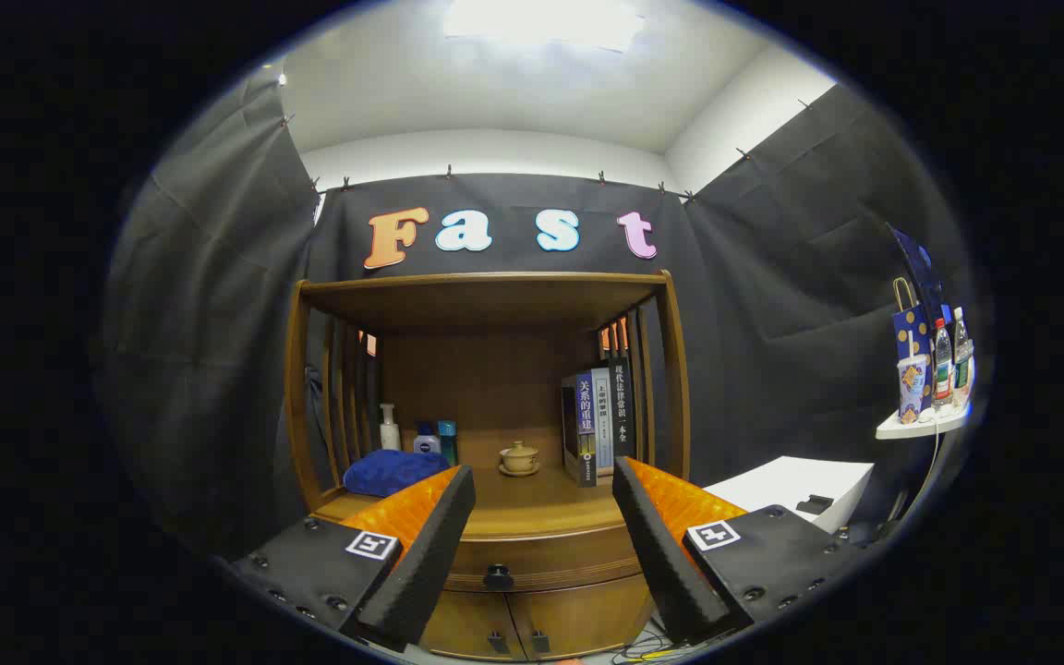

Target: Pull open the drawer, take out the items inside it, and place them on the countertop above the cabinet.

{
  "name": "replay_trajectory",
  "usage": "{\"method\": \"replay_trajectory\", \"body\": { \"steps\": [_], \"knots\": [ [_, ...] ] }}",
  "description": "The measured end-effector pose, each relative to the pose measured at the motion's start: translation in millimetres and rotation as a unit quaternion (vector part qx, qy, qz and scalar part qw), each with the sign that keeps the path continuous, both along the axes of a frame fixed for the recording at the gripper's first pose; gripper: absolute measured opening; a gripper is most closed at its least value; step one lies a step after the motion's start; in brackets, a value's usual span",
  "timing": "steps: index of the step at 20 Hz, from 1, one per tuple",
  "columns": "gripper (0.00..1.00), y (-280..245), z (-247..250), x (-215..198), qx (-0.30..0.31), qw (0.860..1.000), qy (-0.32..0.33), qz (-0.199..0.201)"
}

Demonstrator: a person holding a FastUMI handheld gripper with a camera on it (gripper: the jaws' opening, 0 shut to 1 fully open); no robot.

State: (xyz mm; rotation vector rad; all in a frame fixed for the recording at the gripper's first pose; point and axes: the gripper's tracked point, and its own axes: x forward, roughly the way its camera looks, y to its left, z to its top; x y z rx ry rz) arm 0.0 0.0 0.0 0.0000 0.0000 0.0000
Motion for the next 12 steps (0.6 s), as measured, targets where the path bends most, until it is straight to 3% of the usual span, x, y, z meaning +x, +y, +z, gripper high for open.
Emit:
{"method": "replay_trajectory", "body": {
  "steps": [12],
  "knots": [
    [0.98,8.6,-4.4,-2.7,-0.004,1.0,0.005,0.008]
  ]
}}
